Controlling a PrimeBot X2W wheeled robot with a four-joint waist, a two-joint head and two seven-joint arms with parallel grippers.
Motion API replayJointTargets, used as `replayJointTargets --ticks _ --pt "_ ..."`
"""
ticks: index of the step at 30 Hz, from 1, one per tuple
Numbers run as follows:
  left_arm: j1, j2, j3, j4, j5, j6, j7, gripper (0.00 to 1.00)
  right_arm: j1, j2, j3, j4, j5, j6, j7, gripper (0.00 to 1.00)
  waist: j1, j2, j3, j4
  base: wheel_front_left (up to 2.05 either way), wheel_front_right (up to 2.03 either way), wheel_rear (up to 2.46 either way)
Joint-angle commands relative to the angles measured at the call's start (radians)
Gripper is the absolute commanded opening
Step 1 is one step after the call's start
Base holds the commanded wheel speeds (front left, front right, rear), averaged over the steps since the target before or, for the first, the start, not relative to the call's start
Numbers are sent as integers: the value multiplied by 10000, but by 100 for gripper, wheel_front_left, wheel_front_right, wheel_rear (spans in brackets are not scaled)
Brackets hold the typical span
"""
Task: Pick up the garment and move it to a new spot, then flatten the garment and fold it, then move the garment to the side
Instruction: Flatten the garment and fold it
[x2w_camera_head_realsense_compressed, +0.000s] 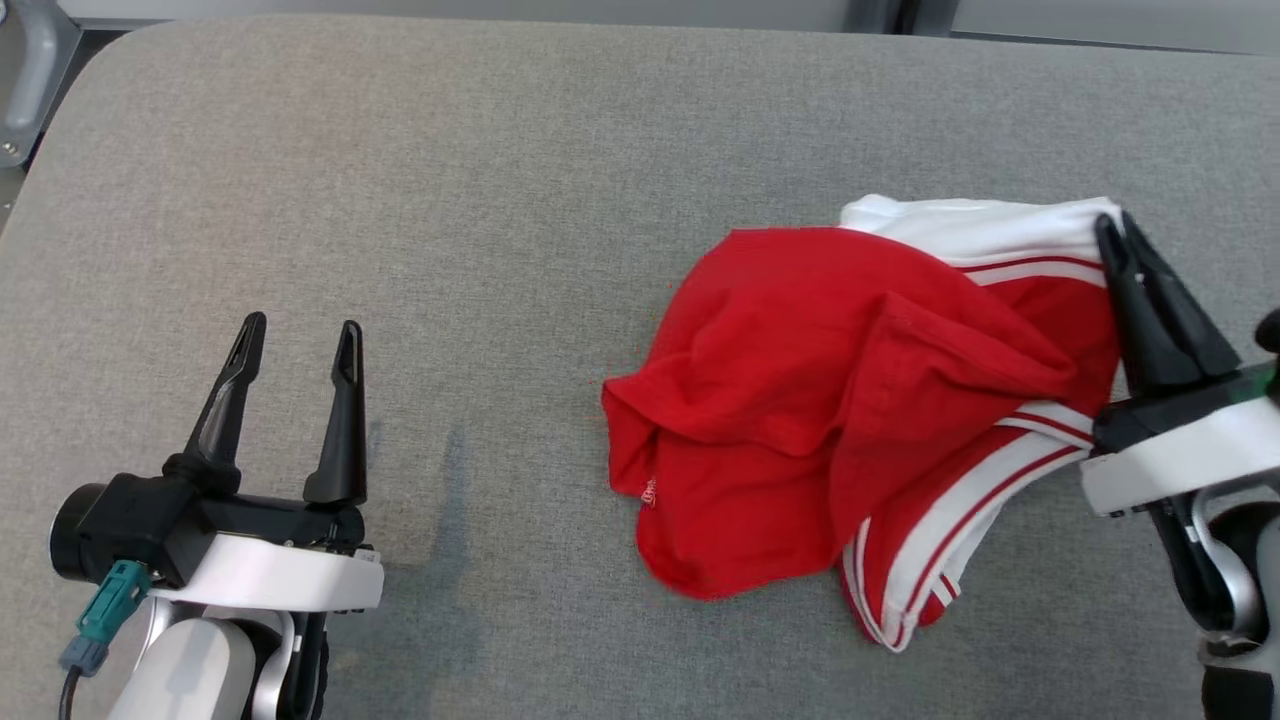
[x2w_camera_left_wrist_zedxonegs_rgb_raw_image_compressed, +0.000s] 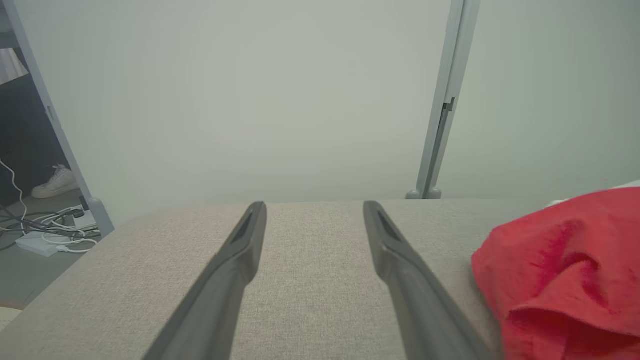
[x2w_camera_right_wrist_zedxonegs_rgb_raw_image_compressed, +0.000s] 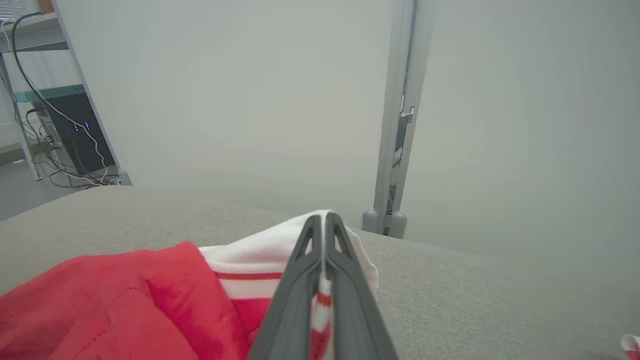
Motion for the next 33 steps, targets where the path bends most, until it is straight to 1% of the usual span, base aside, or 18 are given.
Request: replayJointTargets --ticks 1,2,3,5,7,11,15,19,21,22,27,29,33 --pt "17 28 55 -37 65 -25 -29 100 170 29 -231 -252 -82 3 15 0 0 0 -4 -72 0 0 0" --pt "49 41 86 -52 70 -16 -30 100 326 135 -468 -516 -205 3 19 0 0 0 -10 -129 0 0 0" --pt "86 69 111 -77 88 -28 -30 100 701 341 -966 -883 -352 3 164 0 0 0 -7 -217 0 0 0" --pt "69 81 104 -84 91 -56 -30 100 1074 561 -1341 -997 -430 3 343 0 0 0 6 -266 0 0 0" --pt "13 86 89 -87 96 -54 -30 100 1435 831 -1574 -785 -320 3 484 0 0 0 26 -300 0 0 0" --pt "-125 66 34 -71 130 -90 -31 100 1948 1059 -1955 452 -101 3 364 0 0 0 55 -327 0 0 0" --pt "-175 72 -6 -52 154 -108 -31 100 1849 1111 -1884 1762 215 3 -105 0 0 0 49 -362 0 0 0" --pt "-130 113 -33 -71 176 -99 -31 100 1600 1080 -1722 2695 361 3 -438 0 0 0 -25 -411 0 0 0" --pt "-81 133 -57 -84 176 -84 -21 100 1494 1074 -1657 2933 386 3 -626 40 0 0 -84 -429 0 0 0" --pt "-53 142 -66 -97 180 -72 -9 100 1443 1068 -1654 2968 353 3 -750 100 0 0 -112 -440 0 0 0" --pt "133 207 -94 -185 174 5 51 100 1384 1162 -1852 2550 -62 3 -1300 100 0 0 -306 -528 0 0 0" --pt "231 222 -104 -223 176 50 86 100 1401 1230 -1892 2157 -302 3 -1429 100 0 0 -400 -584 0 0 0" --pt "419 271 -161 -383 194 130 179 100 1588 1378 -1672 1044 -728 3 -1253 100 0 0 -671 -734 0 0 0"
